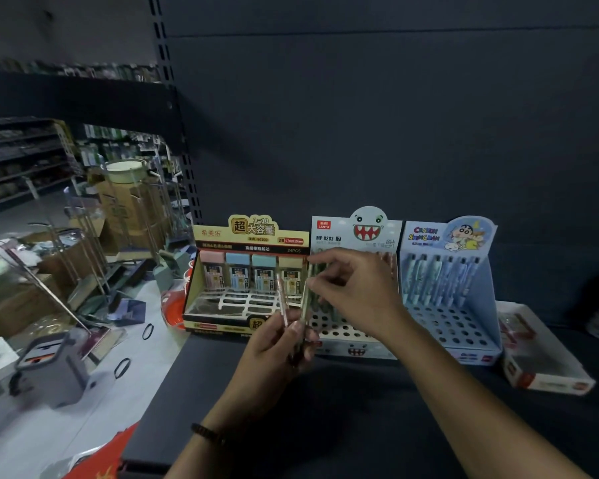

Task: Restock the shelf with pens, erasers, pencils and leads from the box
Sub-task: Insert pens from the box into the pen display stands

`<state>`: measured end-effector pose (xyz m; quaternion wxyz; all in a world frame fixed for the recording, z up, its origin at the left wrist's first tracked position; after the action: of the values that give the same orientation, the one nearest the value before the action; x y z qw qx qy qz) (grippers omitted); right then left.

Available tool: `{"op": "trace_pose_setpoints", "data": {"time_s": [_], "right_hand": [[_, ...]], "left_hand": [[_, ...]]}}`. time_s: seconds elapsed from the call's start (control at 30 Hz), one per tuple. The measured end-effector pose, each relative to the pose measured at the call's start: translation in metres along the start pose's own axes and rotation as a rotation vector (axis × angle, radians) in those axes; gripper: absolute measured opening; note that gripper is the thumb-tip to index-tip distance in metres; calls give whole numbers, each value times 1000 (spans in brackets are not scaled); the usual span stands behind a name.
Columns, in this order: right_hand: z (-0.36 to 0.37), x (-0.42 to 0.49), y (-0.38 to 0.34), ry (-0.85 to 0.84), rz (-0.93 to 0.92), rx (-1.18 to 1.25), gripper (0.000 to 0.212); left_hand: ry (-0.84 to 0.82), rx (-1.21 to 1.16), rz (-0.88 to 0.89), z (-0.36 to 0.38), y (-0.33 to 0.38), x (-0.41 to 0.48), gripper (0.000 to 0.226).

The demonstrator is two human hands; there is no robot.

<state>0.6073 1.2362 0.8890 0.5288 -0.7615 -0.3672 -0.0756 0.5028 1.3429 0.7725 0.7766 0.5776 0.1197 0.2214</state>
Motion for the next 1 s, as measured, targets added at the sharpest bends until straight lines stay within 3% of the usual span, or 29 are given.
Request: {"op": "trace_pose_setpoints", "data": {"time_s": [0.13, 0.33, 0.47, 0.53, 0.73, 1.0], "right_hand": [[0, 1, 2, 15, 15, 29, 30], [-35, 5, 2, 329, -15, -41, 23], [-23, 3, 0, 293, -78, -163, 16], [-17, 3, 3, 282, -77, -213, 12], [-1, 6, 3, 211, -80, -289, 9], [8, 10, 3, 54, -31, -358, 13]], "left_hand": [[13, 1, 0, 0, -2, 0, 25], [159, 86, 180, -18, 12, 3, 32], [221, 6, 116, -27, 3, 8, 29], [210, -47, 81, -26, -2, 9, 15], [201, 72, 206, -23, 8, 5, 8], [109, -12, 171, -14, 9, 3, 20]]}}
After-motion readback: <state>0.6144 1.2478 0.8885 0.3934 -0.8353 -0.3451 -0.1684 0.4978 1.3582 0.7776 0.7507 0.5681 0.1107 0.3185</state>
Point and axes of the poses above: each hand's wrist, its own x-axis towards the middle knuckle, its own z-axis out of the palm, y = z × x, the point moved 8 cm from there along x, towards the middle knuckle, and after that the axes turned 8 degrees about y, right-handed, at the moved point
